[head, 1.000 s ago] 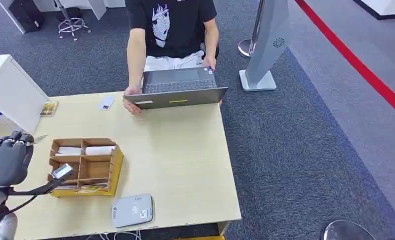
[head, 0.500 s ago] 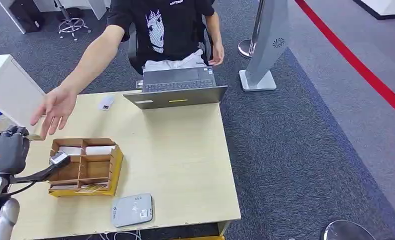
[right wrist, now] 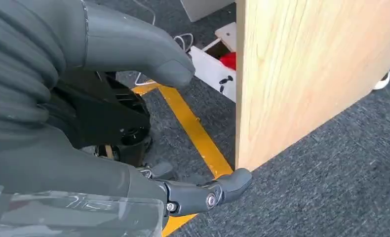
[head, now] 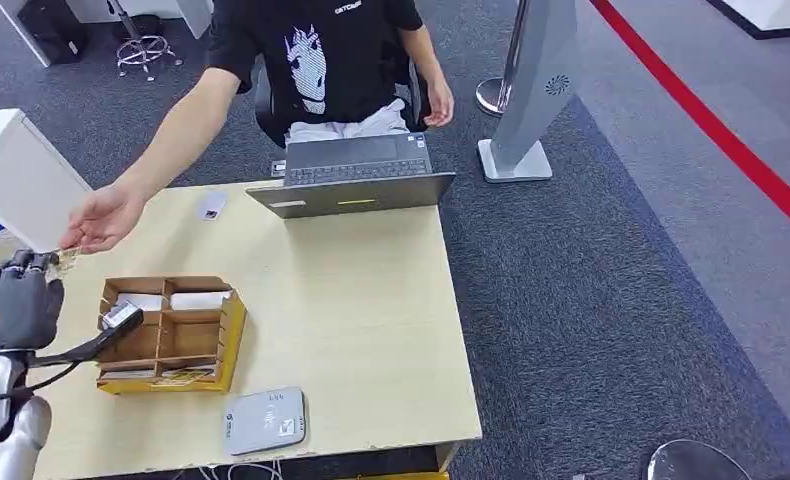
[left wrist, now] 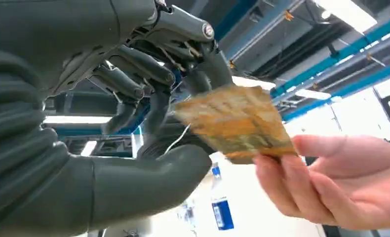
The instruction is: Pass the card to the sensor for recognition and then transmit it.
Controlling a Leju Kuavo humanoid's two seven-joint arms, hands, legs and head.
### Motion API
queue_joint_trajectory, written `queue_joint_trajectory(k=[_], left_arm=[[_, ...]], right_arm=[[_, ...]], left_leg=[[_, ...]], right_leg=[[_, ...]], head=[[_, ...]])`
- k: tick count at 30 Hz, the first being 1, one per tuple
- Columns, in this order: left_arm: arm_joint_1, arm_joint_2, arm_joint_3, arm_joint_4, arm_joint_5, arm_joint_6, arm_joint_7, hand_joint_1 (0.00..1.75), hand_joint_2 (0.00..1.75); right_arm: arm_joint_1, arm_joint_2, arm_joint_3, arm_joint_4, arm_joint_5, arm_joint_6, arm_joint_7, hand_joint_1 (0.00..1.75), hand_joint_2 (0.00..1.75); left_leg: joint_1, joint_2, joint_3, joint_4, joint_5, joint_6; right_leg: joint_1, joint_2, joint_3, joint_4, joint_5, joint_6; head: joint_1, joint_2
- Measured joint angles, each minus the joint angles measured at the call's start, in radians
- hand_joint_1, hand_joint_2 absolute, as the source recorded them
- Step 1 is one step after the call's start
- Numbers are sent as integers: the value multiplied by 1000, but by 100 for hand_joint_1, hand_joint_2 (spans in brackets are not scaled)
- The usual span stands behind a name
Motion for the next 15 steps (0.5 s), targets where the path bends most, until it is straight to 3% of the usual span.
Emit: queue_joint_trajectory(k=[5,10,15], left_arm=[[17,-14,8,-16,11,10,-5,0,175],[52,-39,37,-94,66,79,-44,0,175],[122,-79,67,-254,243,142,-139,0,175]], right_arm=[[0,0,2,0,0,-2,0,0,175],[0,1,2,0,0,-6,-1,0,175],[1,1,2,0,0,-6,-10,0,175]], left_leg=[[0,0,0,0,0,0],[0,0,0,0,0,0],[0,0,-1,0,0,0]], right_leg=[[0,0,0,0,0,0],[0,0,0,0,0,0],[0,0,0,0,0,0]], head=[[0,0],[0,0],[0,0]])
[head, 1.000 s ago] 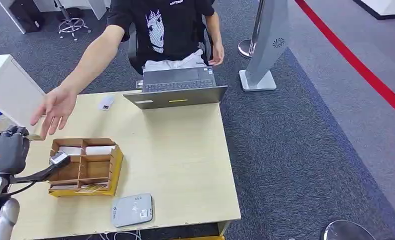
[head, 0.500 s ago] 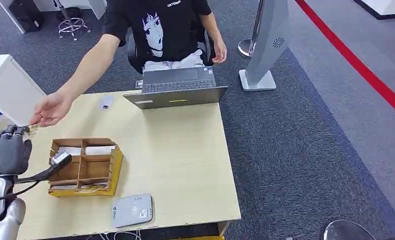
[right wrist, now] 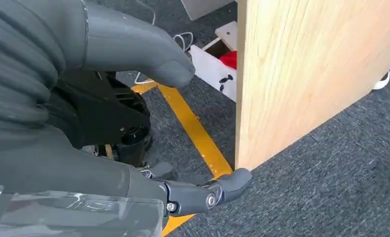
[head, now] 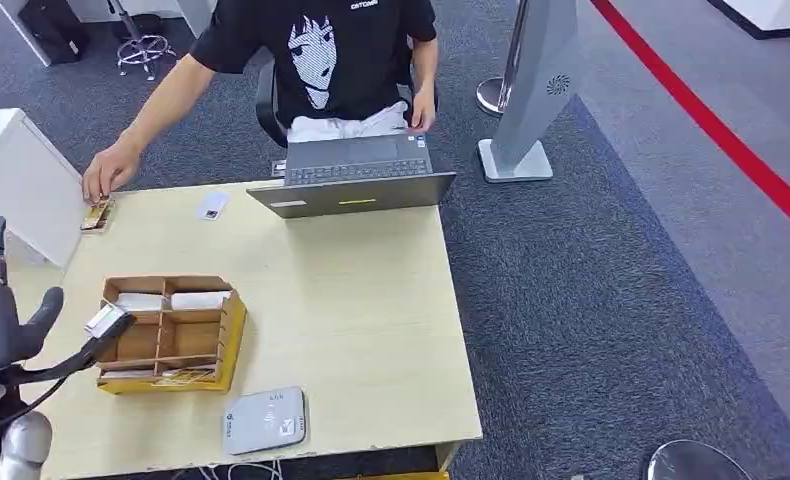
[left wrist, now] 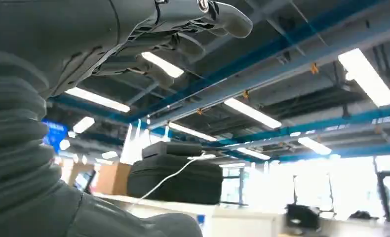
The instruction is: Pass the card to the sensor for recognition and then transmit it.
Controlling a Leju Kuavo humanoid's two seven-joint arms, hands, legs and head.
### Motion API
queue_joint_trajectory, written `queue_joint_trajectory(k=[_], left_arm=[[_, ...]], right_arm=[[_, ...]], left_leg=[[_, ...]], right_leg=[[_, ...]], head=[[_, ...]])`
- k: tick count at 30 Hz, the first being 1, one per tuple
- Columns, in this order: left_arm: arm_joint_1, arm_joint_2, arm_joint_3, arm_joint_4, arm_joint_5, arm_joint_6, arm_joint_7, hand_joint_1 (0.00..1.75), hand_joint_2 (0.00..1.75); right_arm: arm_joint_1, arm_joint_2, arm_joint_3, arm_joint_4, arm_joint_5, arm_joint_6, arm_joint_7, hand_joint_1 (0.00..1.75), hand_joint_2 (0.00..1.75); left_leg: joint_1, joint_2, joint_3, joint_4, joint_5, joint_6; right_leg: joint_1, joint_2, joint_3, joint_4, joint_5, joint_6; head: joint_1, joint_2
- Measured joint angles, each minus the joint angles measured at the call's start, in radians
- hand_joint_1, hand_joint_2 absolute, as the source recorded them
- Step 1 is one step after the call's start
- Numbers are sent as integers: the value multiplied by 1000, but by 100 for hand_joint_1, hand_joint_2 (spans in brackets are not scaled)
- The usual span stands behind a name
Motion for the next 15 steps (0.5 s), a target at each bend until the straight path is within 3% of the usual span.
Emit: queue_joint_trajectory(k=[3,4,8,13,15], left_arm=[[92,-58,10,-163,280,34,-146,0,175],[126,-84,12,-218,330,38,-175,0,175],[202,-133,17,-345,353,38,-198,0,175],[226,-160,31,-405,365,32,-206,0,175],[238,-174,34,-424,486,-7,-256,0,175]], right_arm=[[8,1,-9,0,0,2,-15,0,175],[12,1,-15,0,0,6,-16,0,175],[19,1,-25,0,0,8,-17,0,175],[20,1,-28,0,0,8,-17,0,175],[20,1,-40,0,0,8,-25,0,175]], left_leg=[[0,1,0,0,-1,1],[0,1,0,0,-2,2],[0,0,-1,0,-2,2],[0,0,-1,0,-2,2],[0,0,-1,0,-1,2]], right_leg=[[0,1,0,0,0,0],[0,0,0,-1,-1,1],[0,0,-1,-1,-1,1],[0,0,0,-1,-1,1],[0,0,0,0,-1,1]], head=[[0,0],[0,0],[0,0],[-1,0],[0,0]])
